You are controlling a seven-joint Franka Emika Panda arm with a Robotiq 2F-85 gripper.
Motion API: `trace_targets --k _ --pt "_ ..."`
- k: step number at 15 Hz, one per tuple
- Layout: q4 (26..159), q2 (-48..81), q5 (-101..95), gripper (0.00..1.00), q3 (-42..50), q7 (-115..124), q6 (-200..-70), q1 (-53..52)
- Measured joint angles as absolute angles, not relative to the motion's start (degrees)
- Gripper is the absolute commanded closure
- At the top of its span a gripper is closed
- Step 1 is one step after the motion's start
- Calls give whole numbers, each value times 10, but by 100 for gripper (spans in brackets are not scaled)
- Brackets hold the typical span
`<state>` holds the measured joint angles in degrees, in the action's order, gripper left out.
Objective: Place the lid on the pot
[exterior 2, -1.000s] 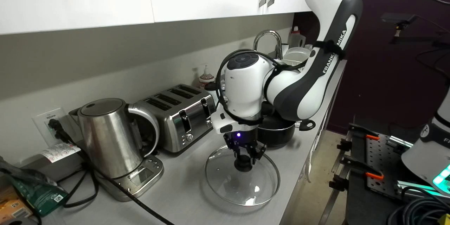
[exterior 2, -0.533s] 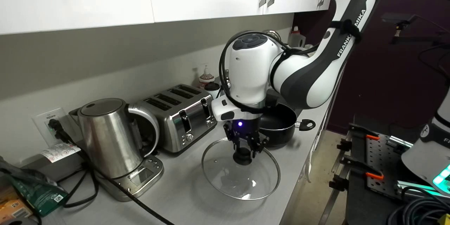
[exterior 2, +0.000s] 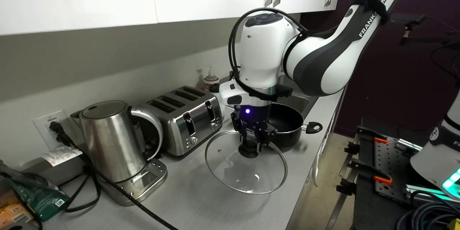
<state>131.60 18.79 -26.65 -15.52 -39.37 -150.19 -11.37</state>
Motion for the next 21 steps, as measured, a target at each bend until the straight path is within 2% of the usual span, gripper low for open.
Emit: trace_targets --k 21 --pt "1337 85 -123 76 -123 -251 -1454 -76"
